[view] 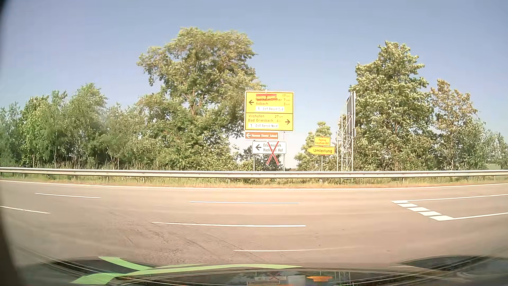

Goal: Follow the waypoints while adhering to traffic rules and regulations

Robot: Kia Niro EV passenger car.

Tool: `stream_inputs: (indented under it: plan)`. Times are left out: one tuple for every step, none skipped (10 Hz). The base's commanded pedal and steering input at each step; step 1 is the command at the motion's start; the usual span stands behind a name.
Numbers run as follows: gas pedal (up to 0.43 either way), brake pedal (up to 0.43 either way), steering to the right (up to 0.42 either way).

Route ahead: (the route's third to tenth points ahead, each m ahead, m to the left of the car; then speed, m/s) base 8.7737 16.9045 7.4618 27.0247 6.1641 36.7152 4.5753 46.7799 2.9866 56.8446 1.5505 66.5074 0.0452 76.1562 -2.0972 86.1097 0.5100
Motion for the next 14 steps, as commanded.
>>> stream_inputs:
  plan:
    - [0.370,0.000,-0.218]
    - [0.378,0.000,-0.254]
    - [0.421,0.000,-0.291]
    - [0.520,0.000,-0.330]
    - [0.531,0.000,-0.366]
    - [0.531,0.000,-0.391]
    - [0.531,0.000,-0.414]
    - [0.531,0.000,-0.430]
    - [0.531,0.000,-0.446]
    - [0.531,0.000,-0.451]
    - [0.539,0.000,-0.452]
    - [0.559,0.000,-0.452]
    - [0.571,0.000,-0.452]
    - [0.591,0.000,-0.452]
